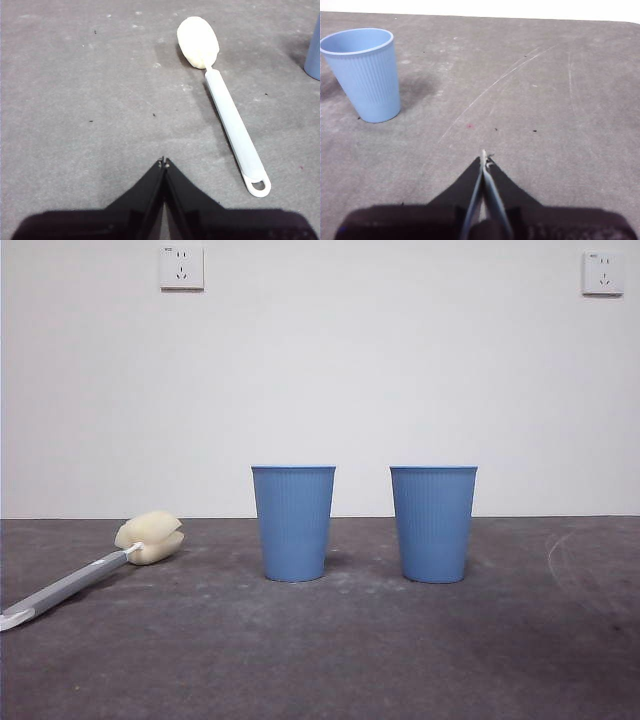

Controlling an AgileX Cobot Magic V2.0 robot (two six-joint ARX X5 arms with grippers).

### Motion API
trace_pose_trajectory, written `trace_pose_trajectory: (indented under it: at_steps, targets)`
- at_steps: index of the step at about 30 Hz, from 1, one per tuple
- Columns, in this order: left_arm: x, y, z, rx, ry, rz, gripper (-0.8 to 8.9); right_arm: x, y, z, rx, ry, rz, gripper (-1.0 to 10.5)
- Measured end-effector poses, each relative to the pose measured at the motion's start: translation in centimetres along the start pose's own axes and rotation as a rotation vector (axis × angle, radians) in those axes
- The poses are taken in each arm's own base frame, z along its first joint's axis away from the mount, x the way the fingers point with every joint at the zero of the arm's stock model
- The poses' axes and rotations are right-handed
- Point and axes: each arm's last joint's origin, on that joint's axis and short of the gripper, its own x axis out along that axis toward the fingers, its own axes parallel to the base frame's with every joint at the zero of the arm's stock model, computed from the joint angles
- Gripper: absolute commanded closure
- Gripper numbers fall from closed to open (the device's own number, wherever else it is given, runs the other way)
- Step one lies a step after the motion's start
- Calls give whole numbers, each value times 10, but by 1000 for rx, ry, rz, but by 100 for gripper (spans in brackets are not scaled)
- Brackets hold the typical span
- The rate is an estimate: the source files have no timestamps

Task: Pick up the cup brush,pick up the cup,insert the brush into the cup,clean the cup,put the cup brush back,put the cup back to the fixed position on the table

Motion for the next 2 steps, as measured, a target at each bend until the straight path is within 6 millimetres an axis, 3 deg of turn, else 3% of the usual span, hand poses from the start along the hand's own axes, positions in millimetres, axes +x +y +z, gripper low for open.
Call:
trace_pose_trajectory:
  at_steps: [2]
  targets:
    - [0,0,0,0,0,0,817,0,0,0,0,0,0,946]
